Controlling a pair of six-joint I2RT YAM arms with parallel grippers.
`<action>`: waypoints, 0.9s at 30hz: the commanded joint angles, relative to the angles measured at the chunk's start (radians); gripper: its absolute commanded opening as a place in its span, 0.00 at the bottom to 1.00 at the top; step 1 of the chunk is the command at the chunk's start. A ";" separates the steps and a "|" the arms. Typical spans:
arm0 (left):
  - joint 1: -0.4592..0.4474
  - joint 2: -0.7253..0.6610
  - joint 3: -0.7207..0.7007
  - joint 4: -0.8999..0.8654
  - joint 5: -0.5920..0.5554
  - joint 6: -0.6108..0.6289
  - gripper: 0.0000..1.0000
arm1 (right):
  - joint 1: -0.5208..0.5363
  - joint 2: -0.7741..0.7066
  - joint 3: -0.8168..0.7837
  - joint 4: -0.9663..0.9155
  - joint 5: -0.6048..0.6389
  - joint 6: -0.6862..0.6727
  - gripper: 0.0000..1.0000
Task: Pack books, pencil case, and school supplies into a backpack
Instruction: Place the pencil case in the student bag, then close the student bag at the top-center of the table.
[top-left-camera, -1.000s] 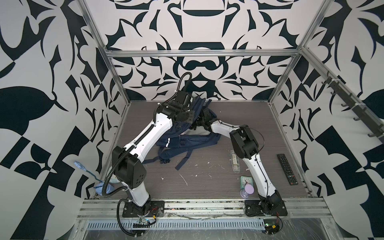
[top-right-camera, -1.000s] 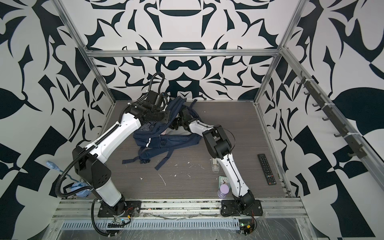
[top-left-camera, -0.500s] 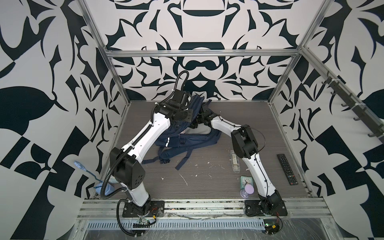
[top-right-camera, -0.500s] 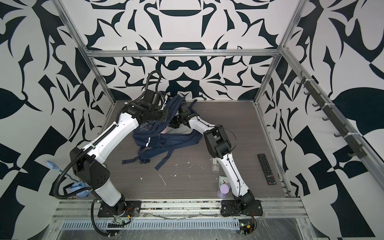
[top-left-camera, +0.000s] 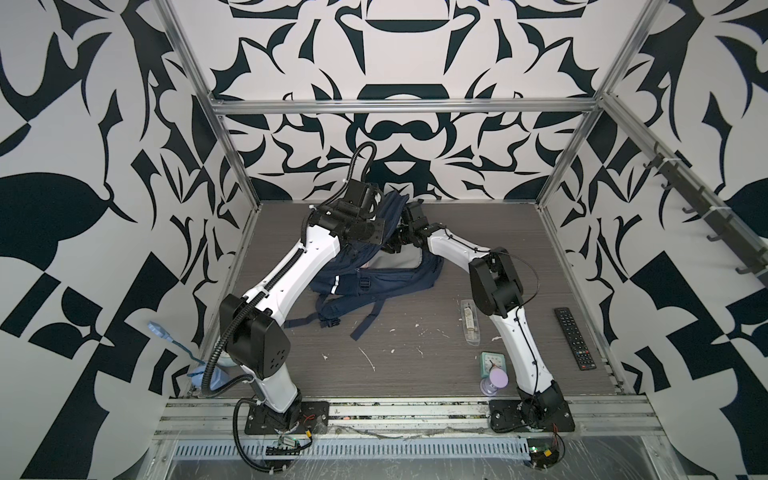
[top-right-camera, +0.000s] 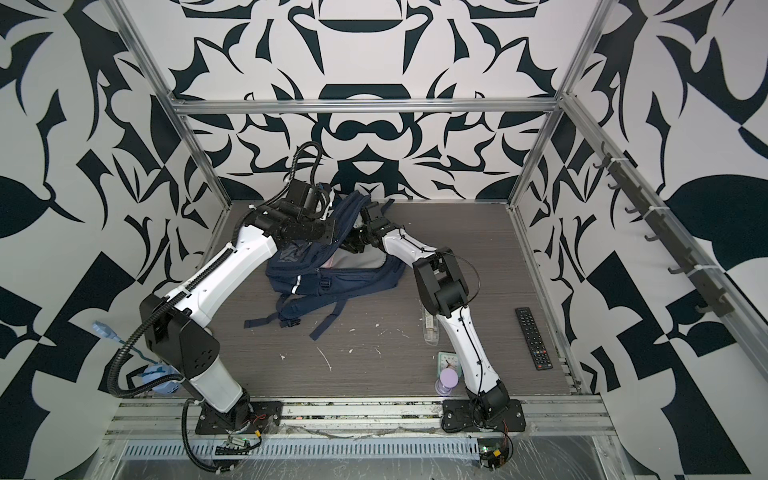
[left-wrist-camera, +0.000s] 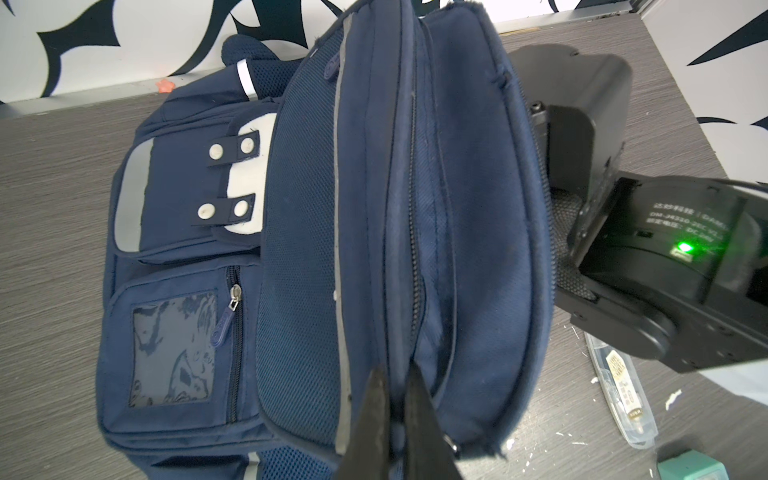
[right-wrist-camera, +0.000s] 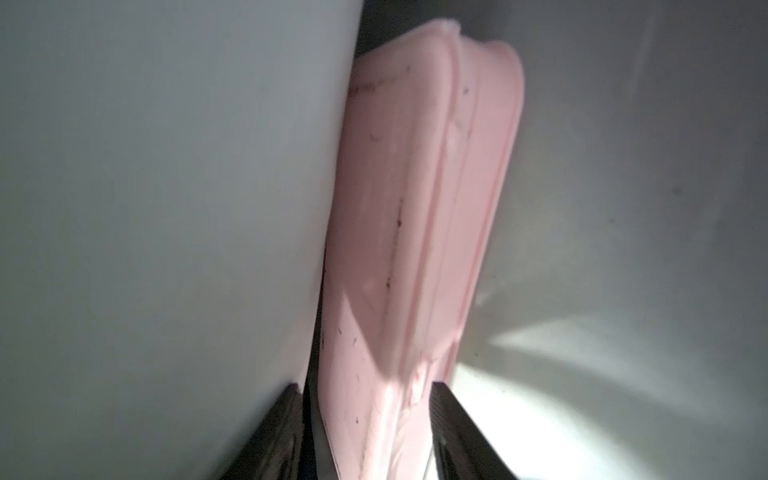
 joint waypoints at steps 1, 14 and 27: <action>0.006 -0.049 0.002 0.049 0.022 -0.023 0.00 | 0.014 -0.029 0.031 0.046 -0.009 -0.001 0.51; 0.005 -0.010 0.003 0.056 0.044 -0.032 0.00 | -0.002 -0.093 -0.129 0.227 -0.047 0.052 0.53; -0.022 0.136 0.126 0.064 0.105 -0.072 0.00 | -0.049 -0.531 -0.506 -0.147 0.234 -0.319 0.51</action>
